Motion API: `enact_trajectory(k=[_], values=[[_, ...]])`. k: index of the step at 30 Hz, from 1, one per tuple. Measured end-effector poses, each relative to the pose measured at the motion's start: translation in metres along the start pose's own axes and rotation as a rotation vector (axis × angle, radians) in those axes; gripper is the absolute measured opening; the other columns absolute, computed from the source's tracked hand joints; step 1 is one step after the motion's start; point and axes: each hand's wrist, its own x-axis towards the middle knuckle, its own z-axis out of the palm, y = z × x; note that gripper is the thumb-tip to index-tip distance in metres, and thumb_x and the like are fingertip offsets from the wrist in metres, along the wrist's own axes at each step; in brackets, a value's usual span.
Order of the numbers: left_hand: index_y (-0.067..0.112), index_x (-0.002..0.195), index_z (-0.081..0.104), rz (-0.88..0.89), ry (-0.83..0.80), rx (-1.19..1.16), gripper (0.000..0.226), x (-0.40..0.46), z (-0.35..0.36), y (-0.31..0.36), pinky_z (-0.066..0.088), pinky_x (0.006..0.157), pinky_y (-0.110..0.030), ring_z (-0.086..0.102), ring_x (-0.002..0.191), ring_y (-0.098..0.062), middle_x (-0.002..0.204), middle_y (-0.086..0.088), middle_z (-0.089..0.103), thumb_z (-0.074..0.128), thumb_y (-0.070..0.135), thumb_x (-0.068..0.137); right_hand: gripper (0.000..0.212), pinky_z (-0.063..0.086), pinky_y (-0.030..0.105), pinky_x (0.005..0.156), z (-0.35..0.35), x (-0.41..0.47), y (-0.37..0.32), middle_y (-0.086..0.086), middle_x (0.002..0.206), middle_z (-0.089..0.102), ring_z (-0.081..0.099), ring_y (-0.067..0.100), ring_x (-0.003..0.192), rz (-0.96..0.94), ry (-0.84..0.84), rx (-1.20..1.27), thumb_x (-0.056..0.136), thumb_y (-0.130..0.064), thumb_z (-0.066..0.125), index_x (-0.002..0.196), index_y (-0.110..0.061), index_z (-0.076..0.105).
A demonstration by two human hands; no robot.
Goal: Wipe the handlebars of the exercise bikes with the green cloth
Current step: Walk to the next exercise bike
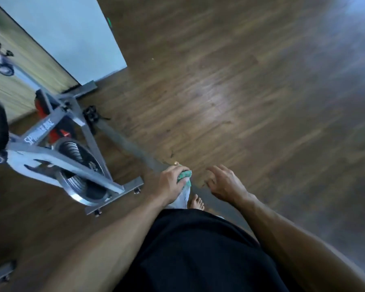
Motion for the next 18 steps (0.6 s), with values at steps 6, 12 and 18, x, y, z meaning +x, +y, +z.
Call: enact_trajectory(k=[6,12,18], values=[[0.018,0.11,0.068,-0.031,0.124,-0.125,0.025,0.065,-0.032,-0.012,0.033,0.079,-0.018,0.06,0.096,-0.018,0.106,-0.003,0.065,0.061,0.026,0.088,0.04,0.046,0.037,0.095,-0.04,0.081,-0.035,0.006,0.131,0.057,0.055,0.028,0.12,-0.116,-0.048,-0.115,0.096,-0.032,0.056,0.134,-0.022,0.054],[0.014,0.111,0.068,-0.072,0.294,-0.185,0.025,0.113,-0.108,-0.025,0.032,0.077,-0.011,0.059,0.097,-0.017,0.106,-0.004,0.066,0.064,0.026,0.089,0.041,0.046,0.038,0.097,-0.079,0.169,-0.103,0.008,0.13,0.06,0.056,0.03,0.12,-0.281,-0.086,-0.238,0.094,-0.031,0.06,0.133,-0.019,0.057],[0.013,0.111,0.068,-0.255,0.486,-0.277,0.023,0.115,-0.156,-0.059,0.044,0.084,-0.021,0.064,0.099,-0.017,0.107,-0.002,0.069,0.063,0.023,0.09,0.034,0.048,0.043,0.092,-0.081,0.232,-0.193,0.012,0.126,0.058,0.056,0.036,0.116,-0.495,-0.226,-0.333,0.095,-0.026,0.056,0.127,-0.014,0.058]])
